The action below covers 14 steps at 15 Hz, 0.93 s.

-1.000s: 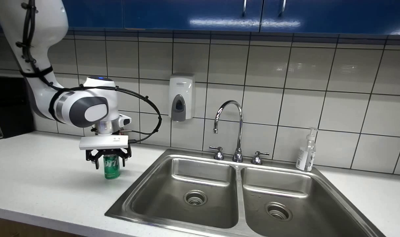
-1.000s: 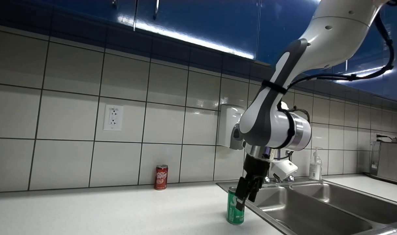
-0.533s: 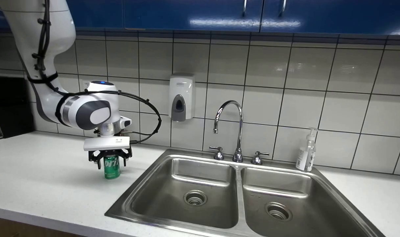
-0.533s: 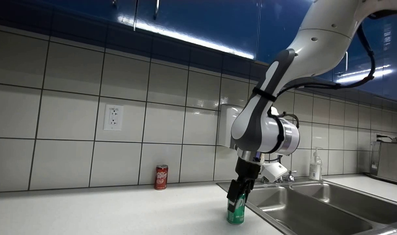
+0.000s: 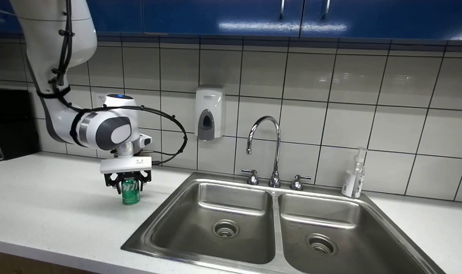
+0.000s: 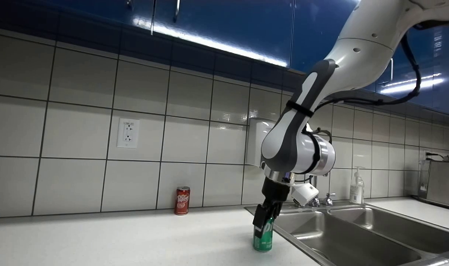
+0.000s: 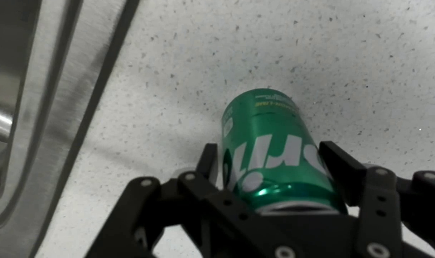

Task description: Put the green can in the sink to the left

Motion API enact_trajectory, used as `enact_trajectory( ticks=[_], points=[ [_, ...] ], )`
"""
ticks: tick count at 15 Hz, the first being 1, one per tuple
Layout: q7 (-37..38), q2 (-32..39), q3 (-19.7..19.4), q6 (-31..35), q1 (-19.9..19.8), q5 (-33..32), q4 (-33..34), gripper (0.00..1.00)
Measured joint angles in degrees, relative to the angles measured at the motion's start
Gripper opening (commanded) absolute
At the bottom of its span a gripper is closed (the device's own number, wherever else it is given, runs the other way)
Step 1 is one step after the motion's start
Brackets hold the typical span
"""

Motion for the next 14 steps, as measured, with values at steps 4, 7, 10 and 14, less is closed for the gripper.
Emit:
enact_trajectory(
  ticks=[4,7,10,14],
  points=[
    [0.2,0.45,1.62,0.0,-1.98,-1.17,0.65,0.43],
    [0.78,0.5,1.94,0.0,-2.38,-1.94,0.7,0.43],
    [1.02,0.51,2.44,0.0,-2.93,-2.09,0.7,0.43],
    [1.03,0.52,4.07,-0.07,-4.72,-2.07,0.69,0.43]
  ],
)
